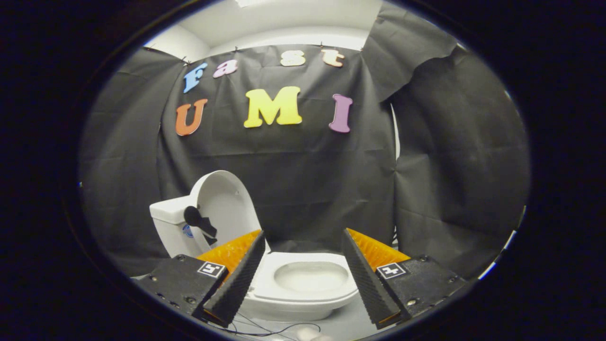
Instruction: Open the toilet lid.
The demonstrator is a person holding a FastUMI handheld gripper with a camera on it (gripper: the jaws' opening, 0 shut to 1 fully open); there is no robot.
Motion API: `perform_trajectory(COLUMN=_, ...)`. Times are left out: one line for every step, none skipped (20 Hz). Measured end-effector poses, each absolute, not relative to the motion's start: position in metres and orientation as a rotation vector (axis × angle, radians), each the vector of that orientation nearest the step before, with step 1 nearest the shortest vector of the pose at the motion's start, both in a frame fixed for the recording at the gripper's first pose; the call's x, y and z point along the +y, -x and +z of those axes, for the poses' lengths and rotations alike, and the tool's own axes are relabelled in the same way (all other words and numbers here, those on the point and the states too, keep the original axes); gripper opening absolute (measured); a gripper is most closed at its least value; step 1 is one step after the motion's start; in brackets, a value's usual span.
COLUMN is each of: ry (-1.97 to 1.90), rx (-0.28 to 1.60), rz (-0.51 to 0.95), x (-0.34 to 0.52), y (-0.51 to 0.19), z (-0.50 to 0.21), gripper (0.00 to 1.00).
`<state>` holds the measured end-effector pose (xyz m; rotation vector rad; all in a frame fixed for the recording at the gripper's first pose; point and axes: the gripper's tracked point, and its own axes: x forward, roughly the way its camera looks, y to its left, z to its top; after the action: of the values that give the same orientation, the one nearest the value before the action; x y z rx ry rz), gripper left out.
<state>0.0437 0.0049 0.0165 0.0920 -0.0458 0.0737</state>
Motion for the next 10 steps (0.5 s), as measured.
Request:
perform_trajectory(ry=-0.098, rx=-0.058, rz=0.061, x=-0.003, y=-0.042, z=0.018, gripper=1.00)
perform_trajectory(ry=-0.095, rx=-0.070, rz=0.048, x=-0.012, y=-0.041, z=0.018, gripper=1.00)
perform_trajectory(ry=-0.085, rx=-0.081, rz=0.041, x=-0.015, y=-0.039, z=0.020, gripper=1.00)
perform_trajectory(ry=-0.077, rx=-0.086, rz=0.037, x=-0.018, y=-0.036, z=0.018, gripper=1.00)
perform_trajectory(ry=-0.078, rx=-0.086, rz=0.032, x=-0.021, y=-0.036, z=0.018, gripper=1.00)
perform_trajectory(ry=-0.082, rx=-0.083, rz=0.035, x=-0.023, y=-0.035, z=0.016, gripper=1.00)
perform_trajectory(ry=-0.087, rx=-0.072, rz=0.034, x=-0.025, y=-0.035, z=0.014, gripper=0.99)
perform_trajectory(ry=-0.097, rx=-0.066, rz=0.036, x=-0.026, y=-0.035, z=0.011, gripper=0.99)
perform_trajectory(ry=-0.113, rx=-0.062, rz=0.035, x=-0.029, y=-0.034, z=0.011, gripper=0.99)
perform_trajectory(ry=-0.130, rx=-0.058, rz=0.032, x=-0.033, y=-0.035, z=0.011, gripper=0.99)
